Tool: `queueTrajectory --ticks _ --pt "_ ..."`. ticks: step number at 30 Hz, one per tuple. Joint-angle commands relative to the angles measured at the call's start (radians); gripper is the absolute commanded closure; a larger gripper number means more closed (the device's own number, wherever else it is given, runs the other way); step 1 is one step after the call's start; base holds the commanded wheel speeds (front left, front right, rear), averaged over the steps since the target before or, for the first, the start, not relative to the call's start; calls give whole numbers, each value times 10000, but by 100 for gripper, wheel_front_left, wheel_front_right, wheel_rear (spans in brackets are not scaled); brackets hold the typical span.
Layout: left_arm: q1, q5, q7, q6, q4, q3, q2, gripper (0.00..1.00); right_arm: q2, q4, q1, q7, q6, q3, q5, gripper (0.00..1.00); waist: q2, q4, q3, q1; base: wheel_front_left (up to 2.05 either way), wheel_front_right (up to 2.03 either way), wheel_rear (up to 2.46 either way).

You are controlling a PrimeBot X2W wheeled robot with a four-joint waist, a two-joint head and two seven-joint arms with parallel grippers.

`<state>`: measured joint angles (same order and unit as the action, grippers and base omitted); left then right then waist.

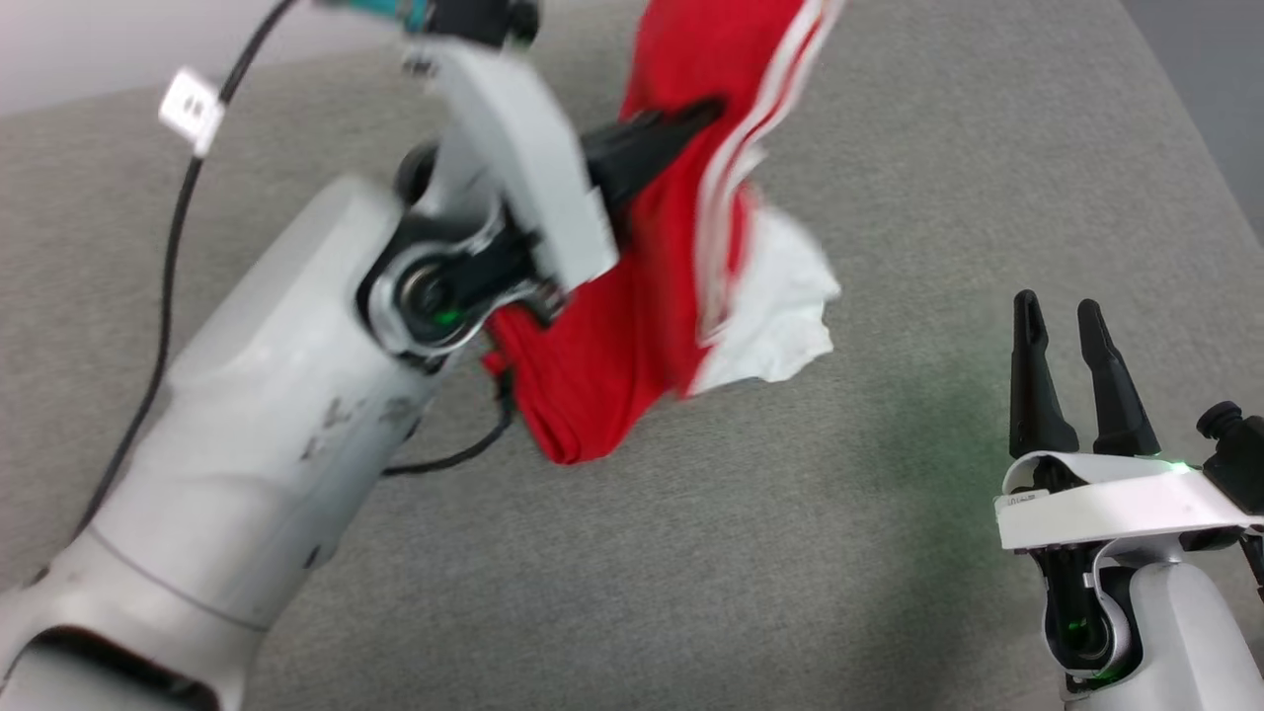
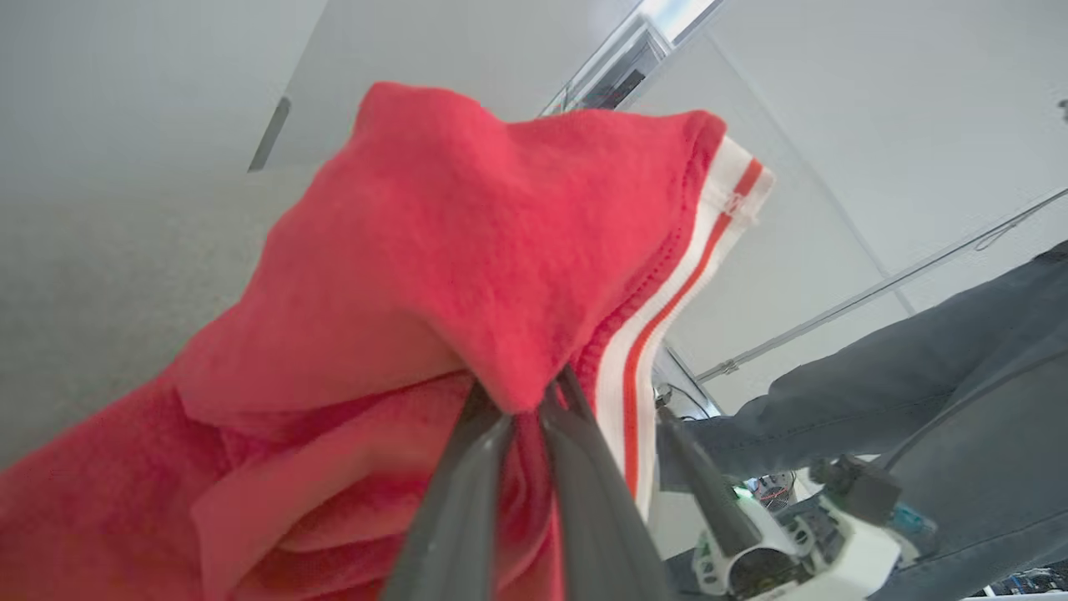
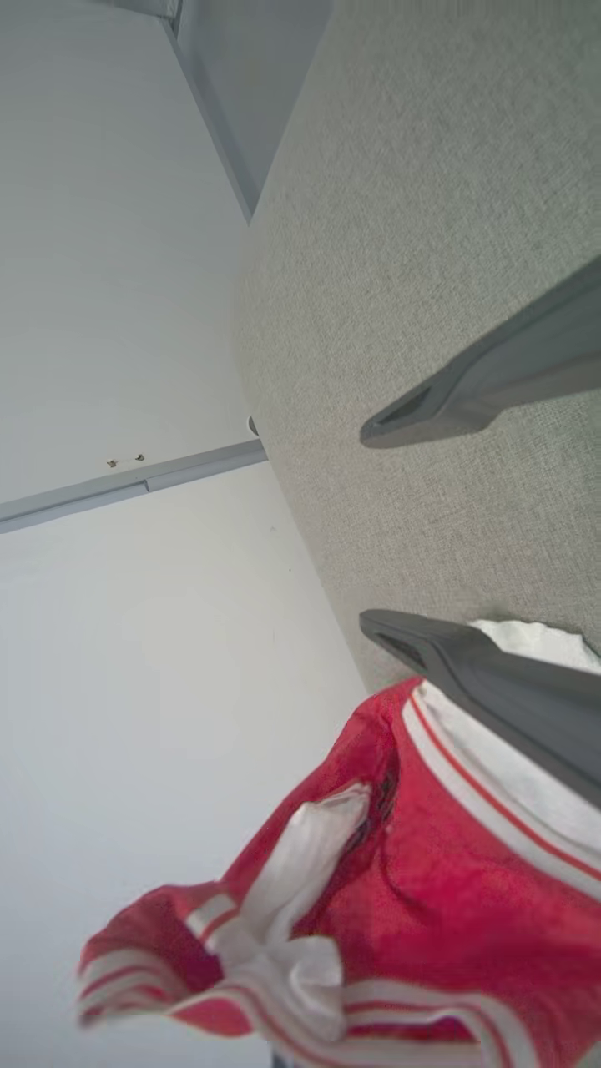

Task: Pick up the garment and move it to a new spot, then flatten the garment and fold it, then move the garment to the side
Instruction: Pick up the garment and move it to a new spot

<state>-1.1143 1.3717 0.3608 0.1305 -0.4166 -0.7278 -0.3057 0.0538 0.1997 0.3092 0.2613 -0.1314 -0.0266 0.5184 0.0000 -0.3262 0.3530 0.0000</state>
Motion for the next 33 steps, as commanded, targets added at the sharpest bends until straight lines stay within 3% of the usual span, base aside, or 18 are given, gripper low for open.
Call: queueTrajectory --ticks 1,7,14,20,27,28,29,31,32,33 --pt "185 62 -20 -6 -194 -127 -238 100 -35 -20 -100 51 14 -2 55 0 0 -331 267 0 0 0 0" --pt "643 -12 430 -7 -911 -1077 -1072 100 -33 -9 47 51 14 -54 194 0 0 -400 330 0 0 0 0" --pt "-99 -2152 700 -7 -1512 -3638 -1875 100 -32 -166 352 51 14 -278 416 0 0 -525 748 0 0 0 0" --pt "-465 -3359 590 -89 -2585 -5293 -2137 100 -33 -242 484 51 14 -459 694 0 0 -887 1179 0 0 0 0" --pt "-230 -3990 669 -118 -3262 -5749 -2009 100 -30 -284 517 51 14 -518 607 0 0 -1000 1387 0 0 0 0" --pt "-253 -4025 575 -118 -3272 -5762 -1965 96 -31 -288 515 51 14 -492 530 0 0 -939 1367 0 0 0 0" --pt "-309 -4087 425 -118 -3273 -5761 -1910 78 -31 -297 511 51 14 -478 430 0 0 -853 1329 0 0 0 0" --pt "-481 -4194 43 -117 -3245 -5729 -1784 38 -28 -280 491 51 14 -449 230 0 0 -620 1193 0 0 0 0" --pt "-558 -4235 -147 -115 -3202 -5708 -1717 3 -31 -256 469 51 14 -425 98 0 0 -468 1097 0 0 0 0" --pt "-633 -4248 -357 -112 -3157 -5697 -1651 0 -30 -230 461 51 14 -397 -52 0 0 -312 1004 0 0 0 0"
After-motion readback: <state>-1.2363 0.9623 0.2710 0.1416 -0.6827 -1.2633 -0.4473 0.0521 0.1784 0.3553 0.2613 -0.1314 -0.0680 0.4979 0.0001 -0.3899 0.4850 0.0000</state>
